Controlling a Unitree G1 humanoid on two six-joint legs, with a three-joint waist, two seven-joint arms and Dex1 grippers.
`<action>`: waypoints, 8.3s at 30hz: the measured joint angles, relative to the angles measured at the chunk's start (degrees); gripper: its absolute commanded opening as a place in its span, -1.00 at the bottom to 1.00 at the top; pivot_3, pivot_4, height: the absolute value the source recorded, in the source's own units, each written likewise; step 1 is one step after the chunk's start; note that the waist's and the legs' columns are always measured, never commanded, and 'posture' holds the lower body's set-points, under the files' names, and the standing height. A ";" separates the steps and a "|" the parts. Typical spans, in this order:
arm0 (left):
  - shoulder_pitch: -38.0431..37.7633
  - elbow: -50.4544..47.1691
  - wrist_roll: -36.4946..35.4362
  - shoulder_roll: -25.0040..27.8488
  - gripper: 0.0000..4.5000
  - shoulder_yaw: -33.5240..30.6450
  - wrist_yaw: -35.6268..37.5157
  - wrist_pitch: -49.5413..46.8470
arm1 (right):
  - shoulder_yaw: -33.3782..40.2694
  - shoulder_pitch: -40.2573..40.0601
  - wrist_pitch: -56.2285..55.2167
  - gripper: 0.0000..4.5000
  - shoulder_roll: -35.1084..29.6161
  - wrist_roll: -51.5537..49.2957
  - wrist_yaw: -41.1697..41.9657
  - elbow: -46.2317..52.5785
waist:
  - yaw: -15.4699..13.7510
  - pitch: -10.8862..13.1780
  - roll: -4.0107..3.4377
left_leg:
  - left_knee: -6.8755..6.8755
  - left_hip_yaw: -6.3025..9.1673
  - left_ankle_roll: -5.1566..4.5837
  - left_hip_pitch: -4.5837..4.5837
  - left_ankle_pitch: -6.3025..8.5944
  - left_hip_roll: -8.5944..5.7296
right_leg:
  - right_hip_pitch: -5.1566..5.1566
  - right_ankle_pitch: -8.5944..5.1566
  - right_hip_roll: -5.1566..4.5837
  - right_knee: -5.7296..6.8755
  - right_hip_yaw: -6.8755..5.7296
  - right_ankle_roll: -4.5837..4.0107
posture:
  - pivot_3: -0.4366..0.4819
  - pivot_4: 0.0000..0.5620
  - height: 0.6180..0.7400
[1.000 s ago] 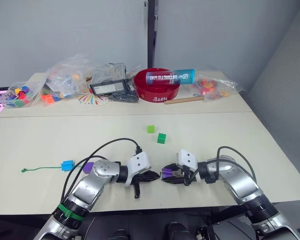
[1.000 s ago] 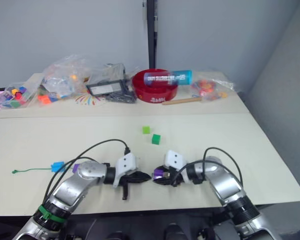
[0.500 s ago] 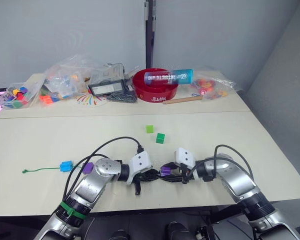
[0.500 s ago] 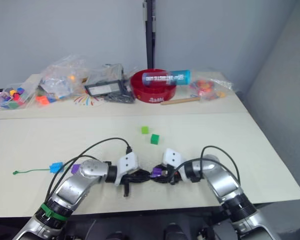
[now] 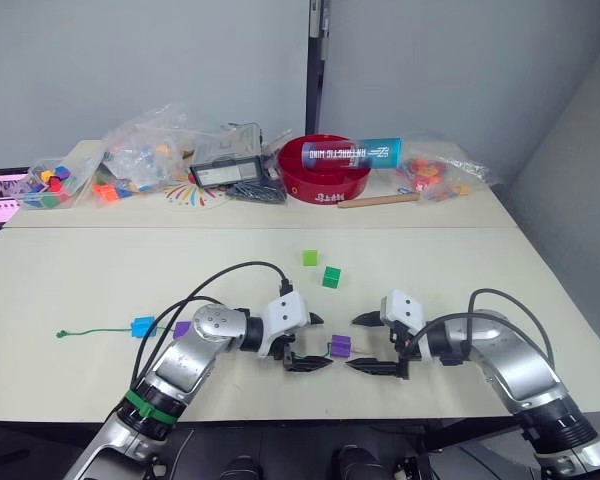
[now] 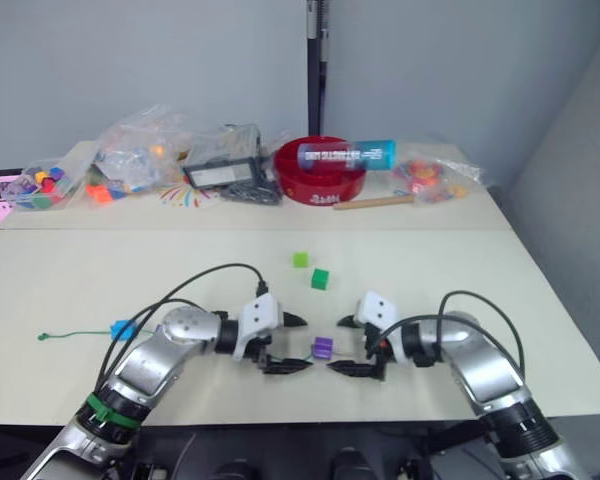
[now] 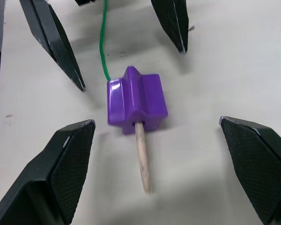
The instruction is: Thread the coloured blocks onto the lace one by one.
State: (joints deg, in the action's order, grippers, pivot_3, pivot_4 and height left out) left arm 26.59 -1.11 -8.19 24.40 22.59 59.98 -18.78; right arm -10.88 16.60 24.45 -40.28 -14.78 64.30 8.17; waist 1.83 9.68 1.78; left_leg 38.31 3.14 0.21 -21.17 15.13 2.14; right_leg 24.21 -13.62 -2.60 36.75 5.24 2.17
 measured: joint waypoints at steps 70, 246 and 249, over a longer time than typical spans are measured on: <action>-6.38 21.33 -3.44 25.84 -0.39 -16.91 19.65 23.94 | -0.79 -1.24 -5.78 -1.00 -1.55 2.31 0.37 -2.43 | 2.56 -0.03 -0.21 | -0.37 -0.25 -0.02 0.67 0.01 0.18 | -0.11 -0.14 0.22 0.35 0.21 -0.06 | -0.05 -0.47 0.85; -9.73 -1.77 -7.63 10.97 -1.00 -12.85 6.00 3.55 | 0.83 33.82 -20.55 -0.48 22.74 11.20 -6.60 -54.18 | 2.15 0.16 -0.07 | -0.21 -0.06 0.00 0.06 0.00 0.23 | 0.23 -0.02 0.11 0.35 -0.07 -0.23 | -0.05 -0.47 0.85; -9.88 -1.94 -7.67 11.21 -1.00 -12.86 5.85 3.53 | 1.70 31.12 -19.51 -0.48 21.14 9.54 -4.30 -46.51 | 2.11 0.16 -0.08 | -0.21 -0.03 0.00 0.04 0.00 0.22 | 0.24 -0.02 0.10 0.37 -0.08 -0.23 | -0.05 -0.47 0.85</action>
State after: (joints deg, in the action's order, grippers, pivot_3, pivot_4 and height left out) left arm 16.71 -3.05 -15.86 35.61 9.73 65.83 -15.24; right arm -9.18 47.72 4.94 -19.14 -5.24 60.00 -38.34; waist 3.94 9.85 1.70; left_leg 38.10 3.11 0.21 -21.12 15.13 2.36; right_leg 24.45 -13.64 -2.50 37.12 5.16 1.94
